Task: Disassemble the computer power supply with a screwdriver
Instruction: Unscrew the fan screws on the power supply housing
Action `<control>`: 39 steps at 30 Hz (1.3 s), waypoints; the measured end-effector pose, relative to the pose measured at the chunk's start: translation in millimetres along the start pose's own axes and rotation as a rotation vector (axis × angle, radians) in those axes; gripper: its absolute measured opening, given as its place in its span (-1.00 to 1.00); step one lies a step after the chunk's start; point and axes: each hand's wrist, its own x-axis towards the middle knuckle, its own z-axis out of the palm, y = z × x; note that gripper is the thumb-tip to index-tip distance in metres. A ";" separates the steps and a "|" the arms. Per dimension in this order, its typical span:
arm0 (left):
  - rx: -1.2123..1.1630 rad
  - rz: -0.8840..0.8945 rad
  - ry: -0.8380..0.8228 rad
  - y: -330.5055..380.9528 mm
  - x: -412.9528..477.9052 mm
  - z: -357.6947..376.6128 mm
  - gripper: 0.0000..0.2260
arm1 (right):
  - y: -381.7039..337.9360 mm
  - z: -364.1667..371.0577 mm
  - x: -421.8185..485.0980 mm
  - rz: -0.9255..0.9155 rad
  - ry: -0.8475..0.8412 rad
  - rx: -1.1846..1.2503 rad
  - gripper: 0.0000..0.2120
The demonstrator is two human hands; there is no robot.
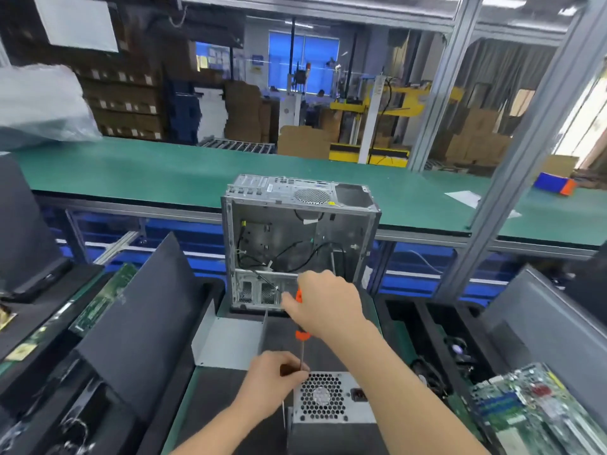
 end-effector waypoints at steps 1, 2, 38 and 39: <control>0.001 0.003 -0.003 -0.2 -0.3 0.1 -0.87 | 0.0 -2.2 2.0 0.001 -0.036 -0.016 -0.56; 0.006 0.005 -0.012 0.0 -0.3 0.0 -0.85 | 0.3 -4.9 4.4 -0.011 -0.067 -0.041 -0.56; -0.114 -0.009 -0.026 -14.7 1.9 1.8 -0.93 | 8.7 -32.8 20.0 -0.323 -0.457 -0.044 -0.89; -0.120 -0.004 -0.031 -14.9 1.9 1.6 -0.94 | 11.0 -34.9 20.7 -0.357 -0.465 -0.012 -0.91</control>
